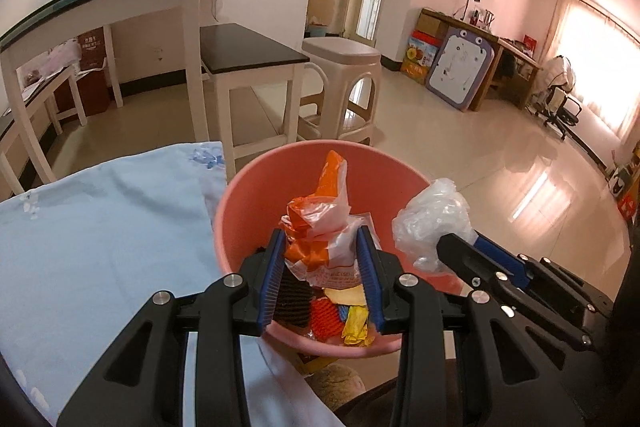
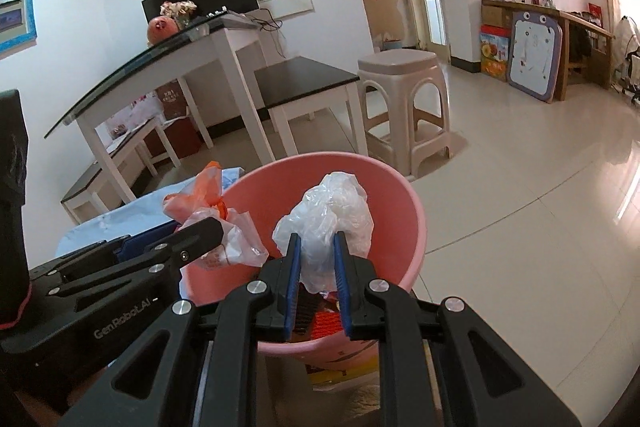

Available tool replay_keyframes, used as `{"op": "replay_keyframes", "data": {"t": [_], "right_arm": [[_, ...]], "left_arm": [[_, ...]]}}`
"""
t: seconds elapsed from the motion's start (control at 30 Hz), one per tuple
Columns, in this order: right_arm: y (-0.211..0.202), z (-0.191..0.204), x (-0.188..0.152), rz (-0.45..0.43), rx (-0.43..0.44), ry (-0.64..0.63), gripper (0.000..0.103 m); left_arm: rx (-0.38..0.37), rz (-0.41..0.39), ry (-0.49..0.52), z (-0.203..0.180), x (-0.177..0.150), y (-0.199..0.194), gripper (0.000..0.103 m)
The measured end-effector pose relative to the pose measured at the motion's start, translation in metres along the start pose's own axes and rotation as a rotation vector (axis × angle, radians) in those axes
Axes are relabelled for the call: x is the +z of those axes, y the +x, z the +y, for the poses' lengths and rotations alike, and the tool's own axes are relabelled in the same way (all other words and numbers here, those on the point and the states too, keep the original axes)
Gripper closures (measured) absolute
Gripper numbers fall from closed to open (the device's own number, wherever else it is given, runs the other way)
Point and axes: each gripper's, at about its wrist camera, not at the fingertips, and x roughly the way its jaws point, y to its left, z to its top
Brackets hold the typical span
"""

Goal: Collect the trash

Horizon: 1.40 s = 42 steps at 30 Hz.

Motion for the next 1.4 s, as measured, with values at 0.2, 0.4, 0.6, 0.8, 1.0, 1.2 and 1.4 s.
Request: {"op": "replay_keyframes", "data": {"t": [0.2, 0.4, 0.6, 0.8, 1.0, 1.2, 1.4], "right_arm": [[0.016, 0.002, -0.002, 0.022, -0.003, -0.001, 0.086], [0.025, 0.011, 0.004, 0.030, -0.008, -0.007, 0.086], [0.032, 0.011, 0.003, 0.034, -0.015, -0.007, 0.084], [0.036, 0.007, 0.002, 0.045, -0.019, 0.009, 0.070], [0.031, 0.009, 0.004, 0.030, -0.011, -0.002, 0.062], [0.019, 0.013, 0.005, 0.015, -0.007, -0.005, 0.060], [-0.002, 0.023, 0.003, -0.014, -0.004, -0.010, 0.051]], "left_arm": [[0.007, 0.031, -0.011, 0.005, 0.003, 0.015, 0.064], [0.005, 0.035, -0.020, 0.010, 0.004, 0.021, 0.064], [-0.008, 0.036, -0.019, 0.010, 0.005, 0.022, 0.060], [-0.034, 0.038, -0.055, 0.017, 0.008, 0.023, 0.049], [-0.061, 0.024, -0.057, 0.018, 0.011, 0.017, 0.044], [-0.050, 0.004, -0.051, 0.016, 0.010, 0.004, 0.044], [-0.027, -0.026, -0.039, 0.018, 0.010, -0.019, 0.044]]}}
